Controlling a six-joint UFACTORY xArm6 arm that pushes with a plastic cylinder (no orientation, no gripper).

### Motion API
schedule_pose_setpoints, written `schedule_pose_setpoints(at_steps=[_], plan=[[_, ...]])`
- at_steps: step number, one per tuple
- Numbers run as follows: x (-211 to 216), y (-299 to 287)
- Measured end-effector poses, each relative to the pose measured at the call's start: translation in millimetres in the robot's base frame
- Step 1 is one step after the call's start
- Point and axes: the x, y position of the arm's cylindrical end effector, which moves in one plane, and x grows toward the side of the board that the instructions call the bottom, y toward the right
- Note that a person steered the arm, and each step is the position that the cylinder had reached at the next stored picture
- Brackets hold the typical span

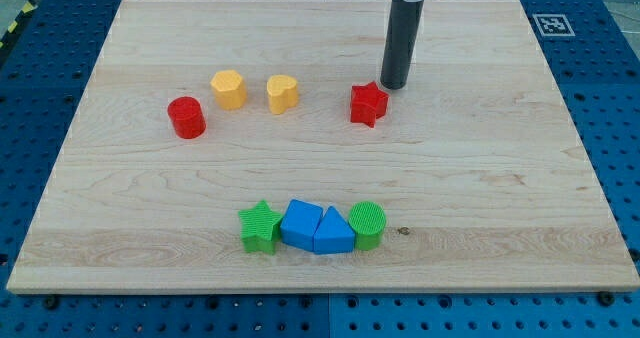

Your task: Push the red star slightly down

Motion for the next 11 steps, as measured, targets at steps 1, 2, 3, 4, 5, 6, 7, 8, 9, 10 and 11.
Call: schedule_pose_setpoints(at_steps=[1, 2, 3, 4, 5, 6, 7, 8, 9, 10, 11], plan=[[13.6, 6.6], [14.1, 5.5], [14.1, -0.8], [15.8, -10.8], [20.5, -23.5], [25.9, -37.0], [27.7, -47.2], [30.1, -50.3], [27.8, -33.1], [37.8, -16.1], [67.2, -5.1]])
